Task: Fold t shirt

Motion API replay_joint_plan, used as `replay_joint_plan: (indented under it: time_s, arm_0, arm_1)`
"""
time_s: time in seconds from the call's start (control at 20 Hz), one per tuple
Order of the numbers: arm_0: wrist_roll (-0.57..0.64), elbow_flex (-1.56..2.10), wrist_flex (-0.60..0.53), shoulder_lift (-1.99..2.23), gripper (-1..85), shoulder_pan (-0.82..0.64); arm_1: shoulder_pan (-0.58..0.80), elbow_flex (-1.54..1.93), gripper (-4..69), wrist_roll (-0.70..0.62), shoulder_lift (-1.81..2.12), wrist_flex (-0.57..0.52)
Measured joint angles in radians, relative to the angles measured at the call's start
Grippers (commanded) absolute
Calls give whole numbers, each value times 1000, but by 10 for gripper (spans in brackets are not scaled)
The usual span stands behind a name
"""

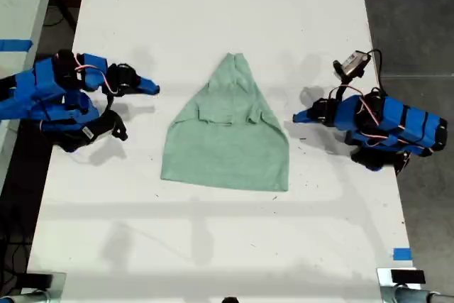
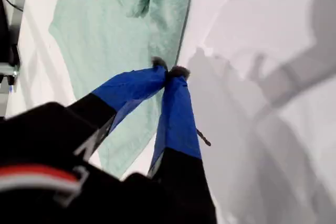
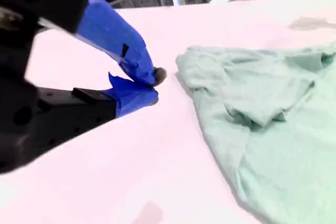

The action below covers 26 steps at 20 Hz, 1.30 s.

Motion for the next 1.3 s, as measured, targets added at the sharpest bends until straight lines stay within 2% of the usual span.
replay_joint_plan:
  time_s: [0.1,0.2,0.4,0.6,0.75,0.95,1.3]
  arm_0:
    - [-104,167,92,278,-1,52]
    - [-235,264,95,353,-1,164]
    - [-310,305,95,377,-1,259]
    - [-310,341,87,383,43,293]
    - [-189,341,66,383,84,210]
    - [-186,341,69,383,90,118]
    - [-186,341,69,383,90,118]
  arm_1:
    - [0,0,22,0,0,0]
    - [0,0,22,0,0,0]
    - [0,0,22,0,0,0]
    - [0,0,22,0,0,0]
    - [0,0,22,0,0,0]
    - [0,0,22,0,0,0]
    - [0,0,22,0,0,0]
